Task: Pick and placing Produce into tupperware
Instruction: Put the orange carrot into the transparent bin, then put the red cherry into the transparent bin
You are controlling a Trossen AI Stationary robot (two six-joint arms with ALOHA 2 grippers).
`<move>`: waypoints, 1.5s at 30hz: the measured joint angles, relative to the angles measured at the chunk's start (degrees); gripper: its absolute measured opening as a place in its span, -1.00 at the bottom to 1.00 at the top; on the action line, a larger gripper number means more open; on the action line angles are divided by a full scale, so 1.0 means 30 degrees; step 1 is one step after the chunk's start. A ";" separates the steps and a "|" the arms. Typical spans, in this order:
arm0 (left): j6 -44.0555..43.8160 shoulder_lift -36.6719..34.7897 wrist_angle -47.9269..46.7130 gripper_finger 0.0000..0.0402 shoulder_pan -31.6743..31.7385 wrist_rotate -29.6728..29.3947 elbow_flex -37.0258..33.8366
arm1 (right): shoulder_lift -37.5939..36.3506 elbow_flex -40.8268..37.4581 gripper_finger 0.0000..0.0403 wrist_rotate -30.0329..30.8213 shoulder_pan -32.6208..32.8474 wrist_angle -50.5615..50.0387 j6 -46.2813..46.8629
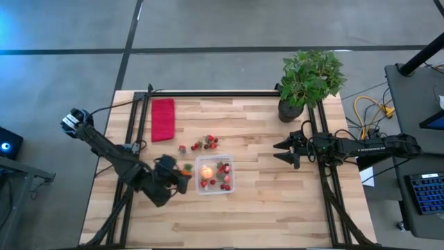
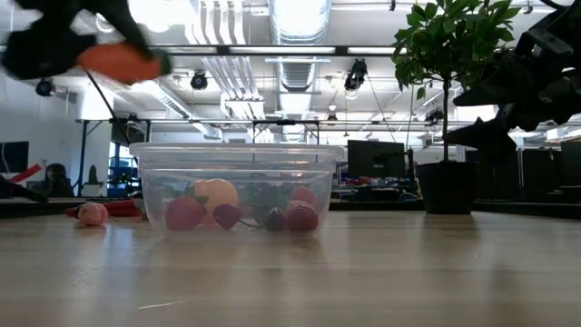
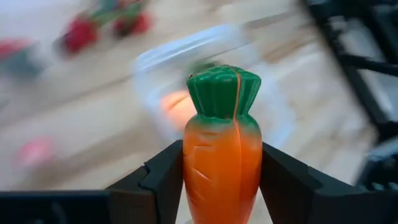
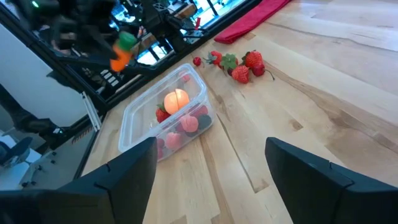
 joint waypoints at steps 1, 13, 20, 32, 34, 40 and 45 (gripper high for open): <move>0.1375 0.0049 0.1016 -0.15 0.0441 0.0019 0.0132 | -0.0002 -0.0002 0.44 0.0000 0.0002 0.0000 0.0000; 0.8881 0.3019 0.8356 -0.15 0.6413 0.6507 0.0307 | -0.0007 -0.0001 0.43 0.0000 0.0004 0.0000 0.0000; 0.8838 0.4936 0.8383 -0.11 0.6305 0.7961 0.1398 | -0.0003 0.0000 0.46 0.0000 0.0001 0.0000 0.0000; 0.9536 0.4729 0.5407 0.47 0.6399 0.7274 0.2617 | -0.0004 0.0000 0.43 0.0000 -0.0003 0.0000 0.0000; 0.9299 0.3736 0.3169 0.48 0.6395 0.7166 0.2638 | -0.0005 0.0000 0.44 -0.0005 -0.0003 0.0000 0.0000; 0.4464 0.0435 -0.7156 0.40 0.6384 0.7035 0.2477 | -0.0007 0.0000 0.46 -0.0004 0.0000 0.0000 0.0000; 0.2194 -0.1544 -1.0543 0.32 0.6401 0.7506 0.1059 | 0.0000 0.0000 0.43 -0.0006 -0.0003 -0.0007 0.0000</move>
